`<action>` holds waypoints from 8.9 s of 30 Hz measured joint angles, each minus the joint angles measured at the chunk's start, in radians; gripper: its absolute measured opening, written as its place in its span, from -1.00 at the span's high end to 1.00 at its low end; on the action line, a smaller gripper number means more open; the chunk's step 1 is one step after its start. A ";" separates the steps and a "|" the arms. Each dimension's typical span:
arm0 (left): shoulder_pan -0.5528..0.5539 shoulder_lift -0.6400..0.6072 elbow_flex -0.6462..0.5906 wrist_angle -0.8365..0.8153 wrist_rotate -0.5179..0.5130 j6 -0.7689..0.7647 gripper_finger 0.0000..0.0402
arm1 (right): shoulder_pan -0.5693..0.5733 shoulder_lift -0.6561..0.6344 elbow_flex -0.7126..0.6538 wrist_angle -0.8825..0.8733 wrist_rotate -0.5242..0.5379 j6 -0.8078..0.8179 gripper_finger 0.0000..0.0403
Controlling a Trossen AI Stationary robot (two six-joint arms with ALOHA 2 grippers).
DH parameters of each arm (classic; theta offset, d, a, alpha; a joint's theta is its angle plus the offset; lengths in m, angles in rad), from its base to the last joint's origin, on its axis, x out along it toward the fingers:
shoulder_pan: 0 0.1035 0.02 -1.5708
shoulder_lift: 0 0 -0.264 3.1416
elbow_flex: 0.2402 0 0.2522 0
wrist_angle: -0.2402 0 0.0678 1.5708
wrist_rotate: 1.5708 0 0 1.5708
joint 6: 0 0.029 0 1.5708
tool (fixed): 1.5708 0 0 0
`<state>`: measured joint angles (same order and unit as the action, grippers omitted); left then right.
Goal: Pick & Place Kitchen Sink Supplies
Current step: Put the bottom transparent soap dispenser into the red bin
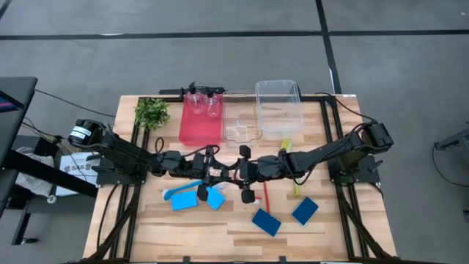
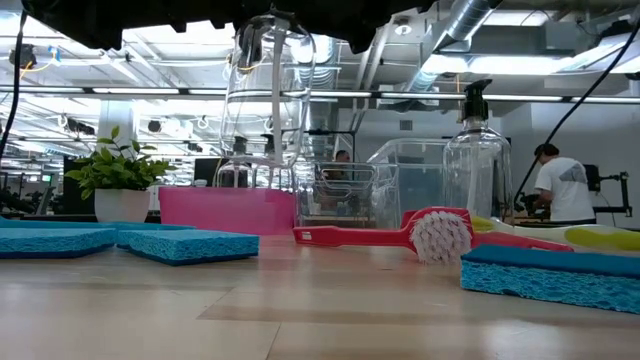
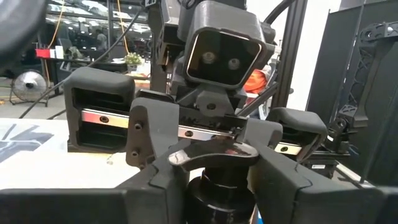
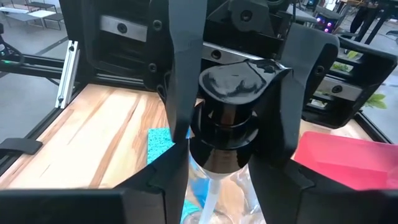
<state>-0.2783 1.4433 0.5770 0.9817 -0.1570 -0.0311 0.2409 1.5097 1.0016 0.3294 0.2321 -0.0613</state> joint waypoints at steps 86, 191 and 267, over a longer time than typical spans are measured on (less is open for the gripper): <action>0.436 -0.326 -0.317 0.187 -0.284 0.226 0.33 | 0.138 -0.459 -0.336 -0.134 0.274 0.130 -0.19; 0.654 0.163 -0.268 0.443 -0.388 0.107 0.00 | 0.136 -0.458 -0.336 -0.149 0.273 0.133 -0.19; 0.654 0.163 -0.269 0.327 -0.354 0.132 -0.40 | 0.090 -0.376 -0.335 -0.105 0.266 0.149 -0.19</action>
<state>0.3759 1.6058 0.3077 1.3087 -0.5108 0.1005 0.3309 1.1339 0.6662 0.2249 0.4984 0.0875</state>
